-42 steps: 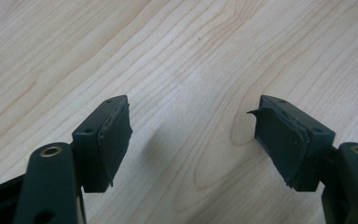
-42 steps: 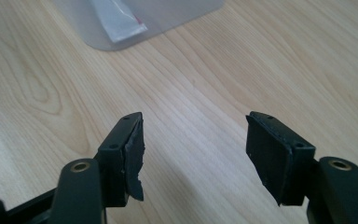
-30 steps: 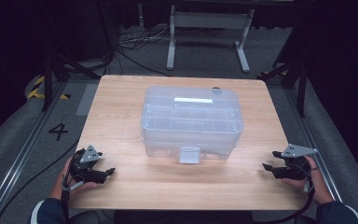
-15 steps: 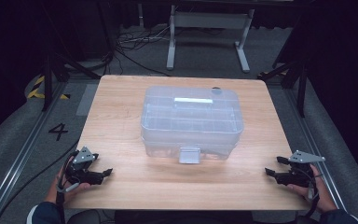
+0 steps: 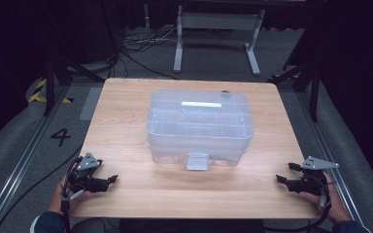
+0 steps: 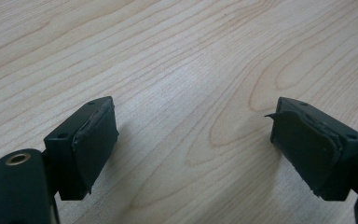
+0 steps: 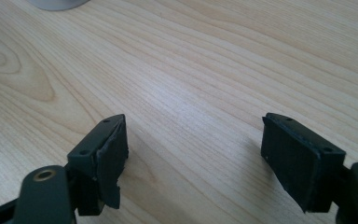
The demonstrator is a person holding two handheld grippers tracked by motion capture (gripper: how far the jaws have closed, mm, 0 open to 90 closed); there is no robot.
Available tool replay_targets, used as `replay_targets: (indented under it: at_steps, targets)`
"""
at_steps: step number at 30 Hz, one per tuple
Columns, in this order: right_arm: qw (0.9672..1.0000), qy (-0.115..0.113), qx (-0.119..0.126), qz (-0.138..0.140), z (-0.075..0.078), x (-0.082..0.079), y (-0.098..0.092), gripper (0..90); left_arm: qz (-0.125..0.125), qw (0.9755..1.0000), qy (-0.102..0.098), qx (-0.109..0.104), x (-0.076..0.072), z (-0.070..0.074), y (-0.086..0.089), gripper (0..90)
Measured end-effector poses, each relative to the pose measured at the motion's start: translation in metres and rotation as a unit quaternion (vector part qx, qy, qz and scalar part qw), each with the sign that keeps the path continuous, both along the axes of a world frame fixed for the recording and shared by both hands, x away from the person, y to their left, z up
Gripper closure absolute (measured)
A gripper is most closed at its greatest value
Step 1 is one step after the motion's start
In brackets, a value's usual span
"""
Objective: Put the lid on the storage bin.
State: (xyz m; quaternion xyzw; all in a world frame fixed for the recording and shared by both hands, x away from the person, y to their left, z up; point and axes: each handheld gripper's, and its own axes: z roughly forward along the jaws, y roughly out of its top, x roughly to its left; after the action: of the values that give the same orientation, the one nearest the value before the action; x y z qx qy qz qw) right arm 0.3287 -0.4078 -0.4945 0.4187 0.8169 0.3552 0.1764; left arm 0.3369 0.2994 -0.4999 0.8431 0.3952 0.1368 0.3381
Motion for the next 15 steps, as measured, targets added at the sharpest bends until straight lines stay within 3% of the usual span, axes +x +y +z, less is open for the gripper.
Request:
replay_targets:
  at_steps: [15]
  targets:
    - [1.0,0.0,0.0,0.0,0.0,0.0,0.0,23.1,0.003,1.0,-0.001,0.0,0.0,-0.0001,-0.0009,14.3]
